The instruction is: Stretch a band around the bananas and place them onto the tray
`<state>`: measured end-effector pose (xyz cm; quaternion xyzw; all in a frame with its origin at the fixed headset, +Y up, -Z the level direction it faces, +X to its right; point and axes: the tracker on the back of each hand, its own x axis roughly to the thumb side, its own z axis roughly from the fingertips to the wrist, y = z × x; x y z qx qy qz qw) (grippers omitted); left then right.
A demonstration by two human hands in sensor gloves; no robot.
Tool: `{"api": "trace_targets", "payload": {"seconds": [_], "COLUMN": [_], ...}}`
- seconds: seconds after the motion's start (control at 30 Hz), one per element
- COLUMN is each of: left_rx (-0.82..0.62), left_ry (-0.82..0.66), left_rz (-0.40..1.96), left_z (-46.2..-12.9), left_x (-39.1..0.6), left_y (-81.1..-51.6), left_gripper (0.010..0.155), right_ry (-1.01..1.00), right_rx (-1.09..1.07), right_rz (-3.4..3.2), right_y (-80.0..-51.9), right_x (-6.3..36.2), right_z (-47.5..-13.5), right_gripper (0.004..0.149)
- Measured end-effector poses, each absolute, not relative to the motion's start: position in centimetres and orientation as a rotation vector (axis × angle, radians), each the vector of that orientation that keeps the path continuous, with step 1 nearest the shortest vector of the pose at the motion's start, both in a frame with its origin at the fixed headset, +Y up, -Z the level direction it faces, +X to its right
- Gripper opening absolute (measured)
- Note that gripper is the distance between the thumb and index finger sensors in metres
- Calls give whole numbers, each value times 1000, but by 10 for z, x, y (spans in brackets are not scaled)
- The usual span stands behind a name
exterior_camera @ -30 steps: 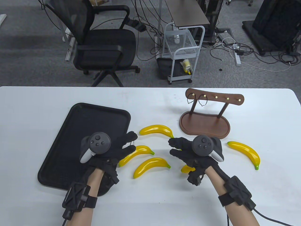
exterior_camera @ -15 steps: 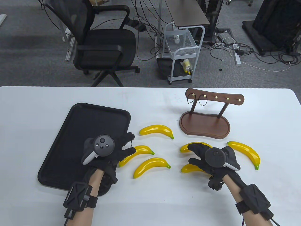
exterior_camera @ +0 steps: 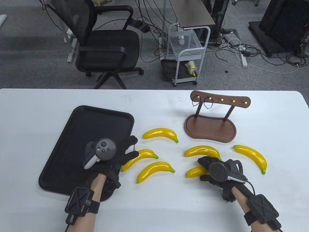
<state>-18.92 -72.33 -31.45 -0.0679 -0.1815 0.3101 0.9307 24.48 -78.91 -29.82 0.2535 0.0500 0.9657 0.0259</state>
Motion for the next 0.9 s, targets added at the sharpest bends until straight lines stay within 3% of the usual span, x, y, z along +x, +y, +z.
{"api": "trace_targets", "payload": {"seconds": [0.9], "left_rx": [-117], "left_ry": [-372], "left_rz": [653], "left_z": [-315], "left_x": [-194], "left_y": [-722], "left_gripper": [67], "right_ry": [166], "right_rx": [828], "right_rz": [2994], "right_y": [-793], "right_x": [243], "right_z": [-302], "right_gripper": [70]}}
